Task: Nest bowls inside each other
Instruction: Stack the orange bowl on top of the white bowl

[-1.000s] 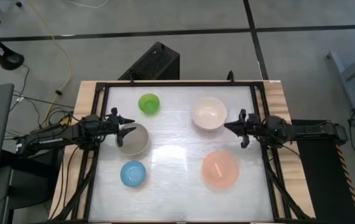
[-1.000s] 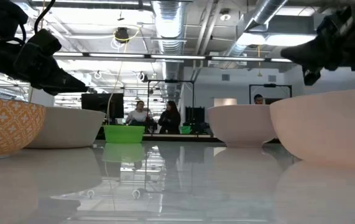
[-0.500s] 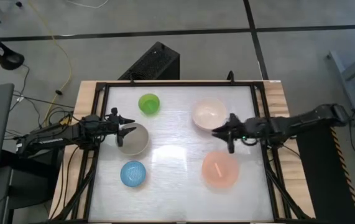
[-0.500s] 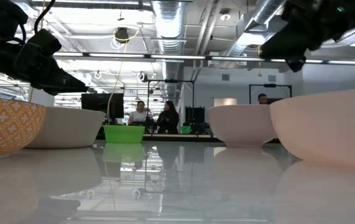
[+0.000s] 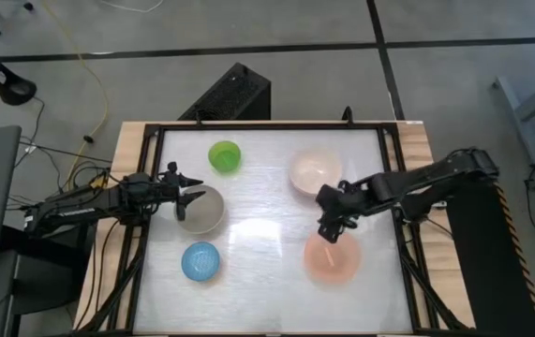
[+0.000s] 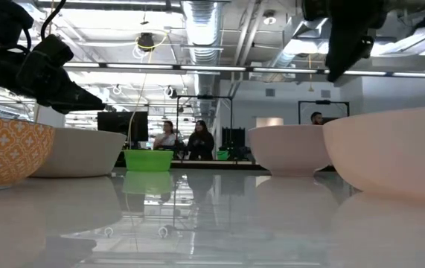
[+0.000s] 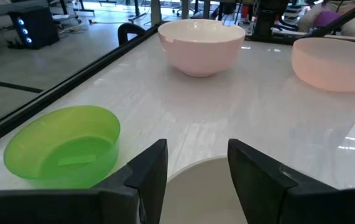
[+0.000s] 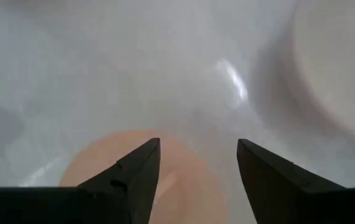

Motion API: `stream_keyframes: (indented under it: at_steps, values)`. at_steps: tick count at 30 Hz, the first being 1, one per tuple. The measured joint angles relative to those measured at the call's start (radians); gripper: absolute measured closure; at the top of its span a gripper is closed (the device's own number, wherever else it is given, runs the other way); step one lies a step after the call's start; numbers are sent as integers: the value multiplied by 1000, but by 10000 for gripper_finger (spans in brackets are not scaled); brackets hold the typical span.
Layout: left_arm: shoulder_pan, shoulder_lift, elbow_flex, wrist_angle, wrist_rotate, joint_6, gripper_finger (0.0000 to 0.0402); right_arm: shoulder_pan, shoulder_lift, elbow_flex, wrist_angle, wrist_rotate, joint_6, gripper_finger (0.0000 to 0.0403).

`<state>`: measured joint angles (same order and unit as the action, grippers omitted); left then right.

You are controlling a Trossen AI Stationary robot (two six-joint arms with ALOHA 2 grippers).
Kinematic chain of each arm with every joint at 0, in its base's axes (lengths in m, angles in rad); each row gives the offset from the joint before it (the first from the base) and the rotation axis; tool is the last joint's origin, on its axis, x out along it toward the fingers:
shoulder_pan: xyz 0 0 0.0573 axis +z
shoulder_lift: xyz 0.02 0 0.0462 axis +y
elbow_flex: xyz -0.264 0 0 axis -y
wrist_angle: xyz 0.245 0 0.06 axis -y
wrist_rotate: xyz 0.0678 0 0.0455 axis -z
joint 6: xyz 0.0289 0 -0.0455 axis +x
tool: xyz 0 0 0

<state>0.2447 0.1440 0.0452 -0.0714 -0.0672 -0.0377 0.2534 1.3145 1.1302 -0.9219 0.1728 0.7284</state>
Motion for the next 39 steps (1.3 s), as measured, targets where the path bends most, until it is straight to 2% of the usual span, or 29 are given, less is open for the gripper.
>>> stream_keyframes:
  at_steps: [7,14,21,27,30,35,37,39]
  values:
    - [0,0,0,0,0,0,244,7,168,49,-124,-116,34,170]
    - [0,0,0,0,0,0,244,19,276,49,-310,-149,30,170]
    - [0,0,0,0,0,0,244,8,341,45,-306,-152,-29,171]
    - [0,0,0,0,0,0,244,-25,341,-18,-236,-157,-64,180]
    - [0,0,0,0,0,0,244,-43,340,-37,-190,-180,-106,214]
    - [0,0,0,0,0,0,244,-82,340,-45,-138,-221,-210,327]
    - [0,0,0,0,0,0,244,-103,339,-45,-141,-282,-255,376]
    - [0,0,0,0,0,0,244,-128,337,-45,-141,-349,-266,388]
